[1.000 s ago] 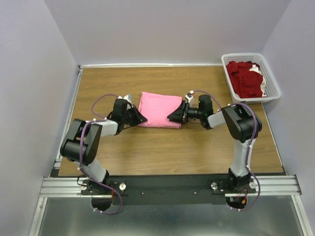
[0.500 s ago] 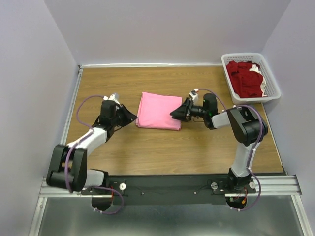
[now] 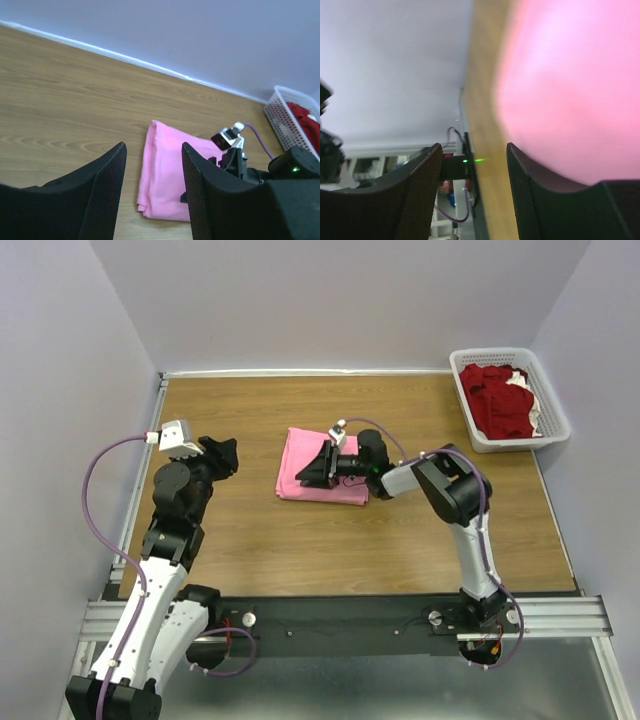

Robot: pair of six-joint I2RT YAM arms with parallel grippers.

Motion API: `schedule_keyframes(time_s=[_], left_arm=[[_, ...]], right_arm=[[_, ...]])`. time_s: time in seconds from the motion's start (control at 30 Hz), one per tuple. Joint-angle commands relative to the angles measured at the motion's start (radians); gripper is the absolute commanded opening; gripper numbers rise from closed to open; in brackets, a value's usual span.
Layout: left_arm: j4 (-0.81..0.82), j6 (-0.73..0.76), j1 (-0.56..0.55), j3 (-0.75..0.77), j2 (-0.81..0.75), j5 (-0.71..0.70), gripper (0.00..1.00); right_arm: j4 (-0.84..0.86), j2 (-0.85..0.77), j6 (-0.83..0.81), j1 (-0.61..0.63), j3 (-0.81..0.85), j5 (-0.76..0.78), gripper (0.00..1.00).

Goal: Fold and stack the t-shirts
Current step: Neatly place the folded tshirt to the corner

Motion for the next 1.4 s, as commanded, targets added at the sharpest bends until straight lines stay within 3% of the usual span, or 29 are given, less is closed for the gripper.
schedule_keyframes(time_s=[0.0, 0.1, 0.23, 0.33, 0.47, 0.63, 0.73, 0.87, 1.03, 1.37], left_arm=[[-0.053, 0.048, 0.003, -0.063, 0.015, -0.06, 0.56], [-0.042, 0.06, 0.003, -0.045, 0.05, -0.032, 0.56], [-0.042, 0.08, 0.005, -0.033, 0.093, -0.011, 0.56], [-0.036, 0.086, 0.005, -0.039, 0.095, -0.001, 0.56], [-0.03, 0.088, 0.005, -0.046, 0.115, 0.035, 0.57], [-0.032, 0.086, 0.003, -0.037, 0.228, 0.159, 0.75], [-0.044, 0.088, -0.009, 0.004, 0.332, 0.227, 0.85], [-0.048, 0.091, -0.055, 0.078, 0.467, 0.235, 0.87], [-0.077, 0.114, -0.086, 0.206, 0.702, 0.278, 0.86], [-0.189, 0.141, -0.17, 0.391, 1.009, 0.23, 0.75]], right_arm=[[0.005, 0.153, 0.042, -0.004, -0.018, 0.044, 0.61], [0.005, 0.185, 0.032, -0.004, -0.037, 0.05, 0.6], [-0.03, 0.094, 0.007, -0.005, -0.063, 0.053, 0.58], [-0.221, -0.053, -0.131, -0.01, -0.058, 0.093, 0.59], [-0.721, -0.217, -0.418, -0.014, 0.018, 0.307, 0.6], [-0.872, -0.391, -0.546, -0.066, -0.041, 0.455, 0.61], [-1.012, -0.501, -0.601, -0.093, -0.072, 0.625, 0.66], [-1.116, -0.614, -0.679, -0.106, -0.094, 0.768, 0.84], [-1.191, -0.761, -0.716, -0.108, -0.13, 0.923, 1.0], [-1.233, -0.885, -0.773, -0.109, -0.248, 0.995, 1.0]])
